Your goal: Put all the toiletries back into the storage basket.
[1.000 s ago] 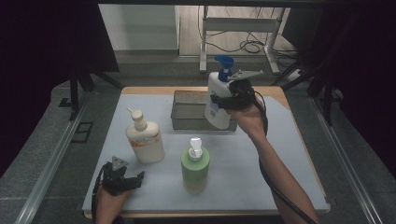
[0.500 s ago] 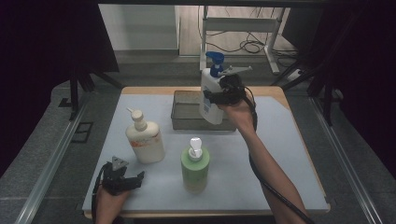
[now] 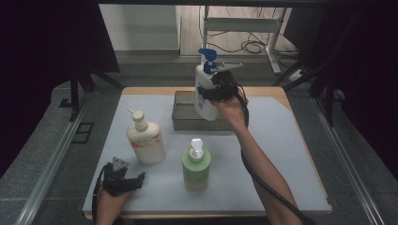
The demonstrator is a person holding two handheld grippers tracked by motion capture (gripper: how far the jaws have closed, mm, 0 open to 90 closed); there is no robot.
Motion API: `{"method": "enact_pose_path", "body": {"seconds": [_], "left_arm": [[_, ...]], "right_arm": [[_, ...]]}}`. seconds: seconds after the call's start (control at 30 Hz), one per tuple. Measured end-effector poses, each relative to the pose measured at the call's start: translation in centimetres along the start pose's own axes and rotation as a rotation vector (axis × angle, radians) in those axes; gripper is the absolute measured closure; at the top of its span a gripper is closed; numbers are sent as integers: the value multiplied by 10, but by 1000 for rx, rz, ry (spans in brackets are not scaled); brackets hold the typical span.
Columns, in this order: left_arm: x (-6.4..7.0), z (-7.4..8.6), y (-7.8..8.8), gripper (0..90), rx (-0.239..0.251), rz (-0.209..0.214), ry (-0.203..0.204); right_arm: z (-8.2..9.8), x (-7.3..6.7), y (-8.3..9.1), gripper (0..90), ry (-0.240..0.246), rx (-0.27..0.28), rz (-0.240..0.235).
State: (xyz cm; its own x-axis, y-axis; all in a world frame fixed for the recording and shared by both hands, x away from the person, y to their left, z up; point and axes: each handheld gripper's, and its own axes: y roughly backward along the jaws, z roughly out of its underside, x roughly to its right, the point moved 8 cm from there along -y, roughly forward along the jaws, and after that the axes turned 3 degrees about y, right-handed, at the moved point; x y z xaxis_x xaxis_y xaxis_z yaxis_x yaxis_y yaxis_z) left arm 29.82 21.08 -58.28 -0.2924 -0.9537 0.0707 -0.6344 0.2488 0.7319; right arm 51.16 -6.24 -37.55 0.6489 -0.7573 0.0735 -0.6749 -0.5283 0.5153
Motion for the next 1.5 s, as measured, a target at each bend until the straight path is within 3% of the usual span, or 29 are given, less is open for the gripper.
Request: {"method": "enact_pose_path", "body": {"seconds": [0.8,1.5], "left_arm": [[0,0,0,123,0,2,1],[0,0,0,122,-4,-1,-3]], "right_arm": [[-9,-2,-41,378,1,-1,27],[14,-14,-67,378,-22,-47,4]]}}
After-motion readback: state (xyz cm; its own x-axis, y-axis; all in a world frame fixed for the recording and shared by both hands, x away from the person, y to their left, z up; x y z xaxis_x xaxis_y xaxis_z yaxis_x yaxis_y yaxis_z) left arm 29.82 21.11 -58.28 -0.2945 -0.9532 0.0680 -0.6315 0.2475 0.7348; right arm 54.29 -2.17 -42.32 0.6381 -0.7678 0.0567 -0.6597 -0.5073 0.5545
